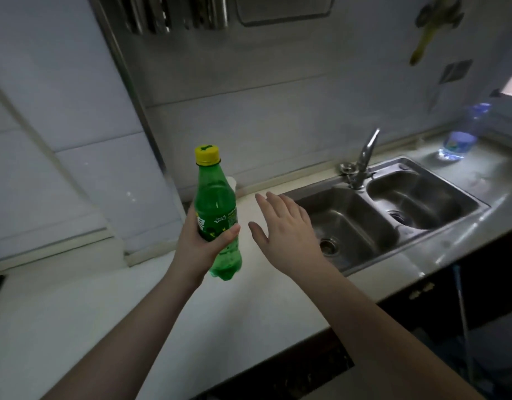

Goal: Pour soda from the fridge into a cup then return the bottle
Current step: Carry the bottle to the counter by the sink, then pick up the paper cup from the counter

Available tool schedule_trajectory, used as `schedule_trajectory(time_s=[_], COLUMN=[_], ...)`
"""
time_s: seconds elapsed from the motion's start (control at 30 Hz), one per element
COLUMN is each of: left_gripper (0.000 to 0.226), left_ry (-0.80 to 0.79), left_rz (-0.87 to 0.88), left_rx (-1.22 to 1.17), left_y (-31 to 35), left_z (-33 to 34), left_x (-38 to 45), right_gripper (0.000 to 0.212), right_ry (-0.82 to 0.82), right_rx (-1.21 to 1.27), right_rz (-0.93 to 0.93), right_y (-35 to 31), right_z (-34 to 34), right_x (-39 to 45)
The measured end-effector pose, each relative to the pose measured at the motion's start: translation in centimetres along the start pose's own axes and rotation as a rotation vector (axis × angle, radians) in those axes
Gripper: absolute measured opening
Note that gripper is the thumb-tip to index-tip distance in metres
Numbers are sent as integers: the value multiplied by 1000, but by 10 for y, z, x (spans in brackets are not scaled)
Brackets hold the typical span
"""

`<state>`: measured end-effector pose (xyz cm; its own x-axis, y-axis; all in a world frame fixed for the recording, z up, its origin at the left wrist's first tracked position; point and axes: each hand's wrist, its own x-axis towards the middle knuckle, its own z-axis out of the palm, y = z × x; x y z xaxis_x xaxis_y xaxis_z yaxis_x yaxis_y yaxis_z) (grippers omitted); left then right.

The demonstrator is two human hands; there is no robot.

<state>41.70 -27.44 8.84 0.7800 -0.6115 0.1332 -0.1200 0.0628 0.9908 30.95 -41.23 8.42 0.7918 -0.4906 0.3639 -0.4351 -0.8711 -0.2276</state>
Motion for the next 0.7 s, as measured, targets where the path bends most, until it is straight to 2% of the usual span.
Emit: schedule_trajectory(time_s=[0.13, 0.27, 0.43, 0.7], left_gripper=[80, 71, 61, 67], left_ry=[74, 110, 120, 71], left_rz=[-40, -50, -46, -45], left_rx=[-16, -22, -11, 71], left_y=[-13, -20, -28, -45], left_z=[-22, -46, -69, -92], left_x=[1, 6, 17, 44], right_gripper=[63, 65, 61, 60], right_ry=[-58, -75, -93, -191], right_rx=[7, 16, -9, -33], right_rz=[-67, -116, -164, -141], right_y=[-12, -31, -50, -52], right_z=[17, 25, 38, 80], right_x=[13, 24, 33, 48])
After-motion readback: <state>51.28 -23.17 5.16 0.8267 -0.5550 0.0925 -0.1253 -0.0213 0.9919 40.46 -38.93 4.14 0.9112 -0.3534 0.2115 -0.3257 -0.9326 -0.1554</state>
